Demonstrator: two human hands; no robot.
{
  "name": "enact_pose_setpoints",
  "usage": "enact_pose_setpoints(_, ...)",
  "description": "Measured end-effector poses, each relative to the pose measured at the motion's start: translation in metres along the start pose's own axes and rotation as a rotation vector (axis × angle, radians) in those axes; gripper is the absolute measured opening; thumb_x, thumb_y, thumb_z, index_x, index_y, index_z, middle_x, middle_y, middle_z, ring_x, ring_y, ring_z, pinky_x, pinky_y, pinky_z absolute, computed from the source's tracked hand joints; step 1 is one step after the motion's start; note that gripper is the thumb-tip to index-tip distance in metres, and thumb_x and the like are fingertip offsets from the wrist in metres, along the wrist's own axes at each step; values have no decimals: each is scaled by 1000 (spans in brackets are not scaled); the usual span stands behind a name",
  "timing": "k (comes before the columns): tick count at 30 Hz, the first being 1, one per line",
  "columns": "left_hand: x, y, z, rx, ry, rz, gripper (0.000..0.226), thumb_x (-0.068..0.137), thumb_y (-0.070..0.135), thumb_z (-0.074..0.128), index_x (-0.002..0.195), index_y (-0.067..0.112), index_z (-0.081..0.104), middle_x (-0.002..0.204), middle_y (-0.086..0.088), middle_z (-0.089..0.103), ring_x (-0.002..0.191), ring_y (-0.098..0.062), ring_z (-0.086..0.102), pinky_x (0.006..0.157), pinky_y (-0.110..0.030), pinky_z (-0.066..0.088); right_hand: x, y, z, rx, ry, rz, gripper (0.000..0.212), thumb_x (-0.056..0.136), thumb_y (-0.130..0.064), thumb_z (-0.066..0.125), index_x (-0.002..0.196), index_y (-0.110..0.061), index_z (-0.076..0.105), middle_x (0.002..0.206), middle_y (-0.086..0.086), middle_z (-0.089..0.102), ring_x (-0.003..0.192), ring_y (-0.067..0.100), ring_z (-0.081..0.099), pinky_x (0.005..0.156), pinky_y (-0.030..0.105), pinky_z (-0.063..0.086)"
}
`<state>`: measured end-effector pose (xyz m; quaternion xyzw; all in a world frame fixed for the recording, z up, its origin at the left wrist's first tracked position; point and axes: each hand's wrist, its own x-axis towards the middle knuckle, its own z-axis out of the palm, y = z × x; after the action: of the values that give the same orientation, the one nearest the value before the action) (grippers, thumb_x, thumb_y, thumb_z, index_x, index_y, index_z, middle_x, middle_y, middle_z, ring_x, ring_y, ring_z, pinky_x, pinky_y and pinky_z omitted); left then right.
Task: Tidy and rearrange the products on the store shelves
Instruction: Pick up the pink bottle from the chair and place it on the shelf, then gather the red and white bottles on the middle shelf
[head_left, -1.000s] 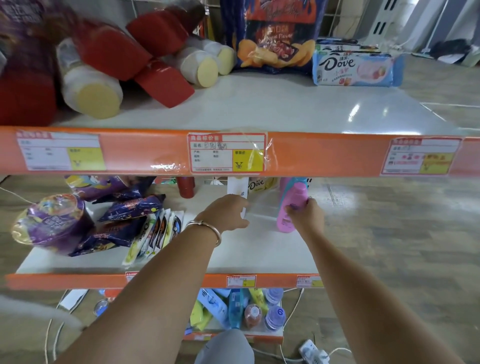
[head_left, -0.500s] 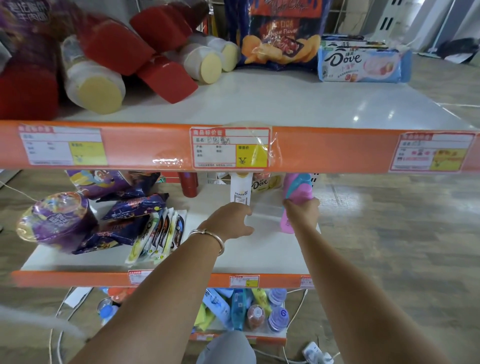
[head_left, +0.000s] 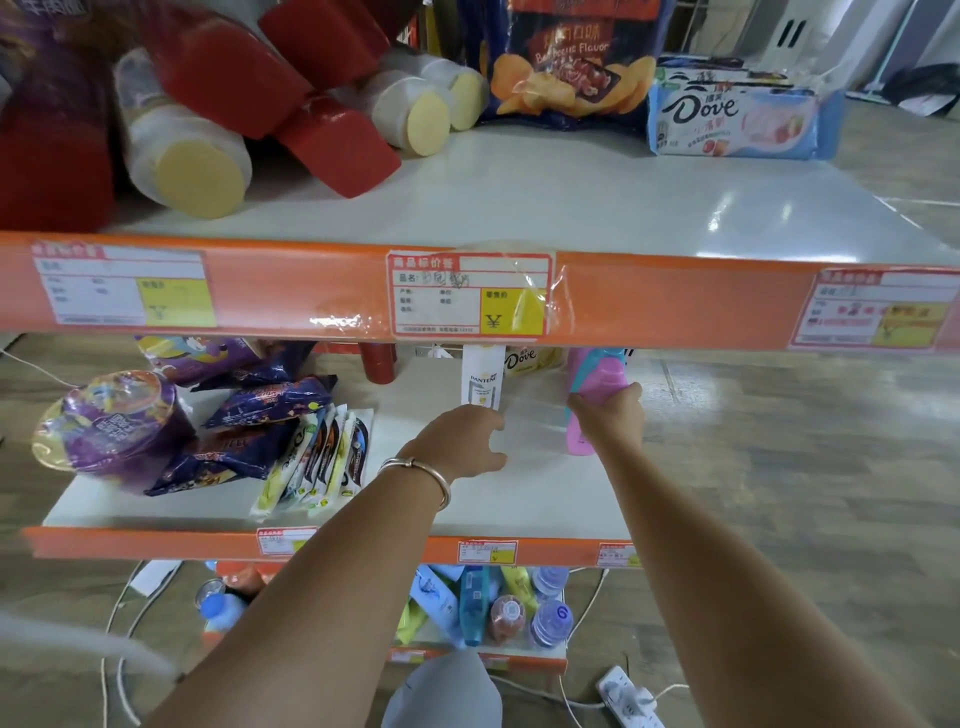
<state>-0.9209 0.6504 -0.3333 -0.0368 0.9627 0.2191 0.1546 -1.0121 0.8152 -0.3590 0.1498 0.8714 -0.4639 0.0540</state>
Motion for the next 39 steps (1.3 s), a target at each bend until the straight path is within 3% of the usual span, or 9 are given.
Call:
enact_pose_setpoints(6, -33, 11, -29, 25, -30, -35, 58, 86, 33, 61, 138, 16, 42, 145, -6, 42, 130, -25, 43, 106, -35, 38, -25, -11, -24, -38, -54, 25, 55, 76, -22, 75, 116, 1, 46, 120, 18, 57, 109, 34, 57, 86, 37, 48)
enact_pose_setpoints(12, -97, 32, -77, 102, -177, -66, 61, 82, 33, 68, 135, 14, 45, 140, -7, 43, 124, -25, 48, 103, -33, 41, -92, -34, -65, -791, -548, -139, 68, 84, -34, 66, 135, 3, 40, 133, 18, 54, 117, 28, 56, 93, 29, 48)
enact_pose_setpoints(16, -149, 48, -118, 145, -160, -53, 62, 81, 35, 69, 134, 12, 46, 139, -6, 46, 125, -25, 47, 105, -35, 40, -150, -75, -100, -901, -650, -209, 71, 83, -43, 64, 135, -1, 40, 134, 14, 52, 119, 25, 53, 95, 28, 43)
enact_pose_setpoints(21, -217, 65, -167, 125, -28, -24, 53, 80, 32, 68, 128, 12, 53, 131, -4, 55, 116, -24, 54, 98, -35, 44, -206, -121, -137, -937, -644, -444, 42, 85, -47, 61, 103, -9, 57, 80, -5, 48, 78, 11, 47, 60, 18, 37)
enact_pose_setpoints(23, -237, 65, -182, 79, 37, -11, 35, 78, 27, 70, 110, 13, 62, 110, -6, 64, 92, -23, 58, 82, -31, 48, -230, -144, -149, -953, -639, -526, 32, 86, -45, 60, 69, -22, 46, 64, -10, 38, 59, 2, 40, 51, 15, 28)
enact_pose_setpoints(25, -256, 66, -195, 16, 106, -2, 27, 78, 22, 71, 102, 12, 63, 100, -5, 64, 82, -22, 62, 76, -33, 52, -251, -168, -158, -977, -639, -621, 39, 87, -45, 58, 61, -24, 39, 54, -11, 45, 51, -1, 43, 49, 15, 31)
enact_pose_setpoints(28, -278, 66, -214, 30, 251, 6, 45, 81, 24, 66, 123, 13, 58, 120, -4, 61, 105, -23, 61, 90, -32, 48, -278, -199, -163, -980, -637, -771, 40, 88, -48, 54, 89, -10, 63, 83, 5, 58, 79, 18, 57, 67, 29, 42)
enact_pose_setpoints(32, -290, 55, -236, 88, 421, 12, 49, 83, 19, 63, 131, 16, 52, 136, -6, 53, 122, -24, 50, 99, -30, 39, -296, -229, -161, -764, -541, -881, 48, 86, -29, 63, 129, -12, 54, 129, 7, 55, 122, 24, 51, 100, 32, 41)
enact_pose_setpoints(39, -264, 24, -275, 87, 506, 28, 45, 82, 8, 58, 125, 19, 57, 120, -8, 63, 113, -26, 58, 92, -31, 44, -278, -275, -143, -681, -347, -1108, 46, 86, -12, 59, 130, -10, 50, 131, 8, 57, 118, 27, 53, 96, 37, 44)
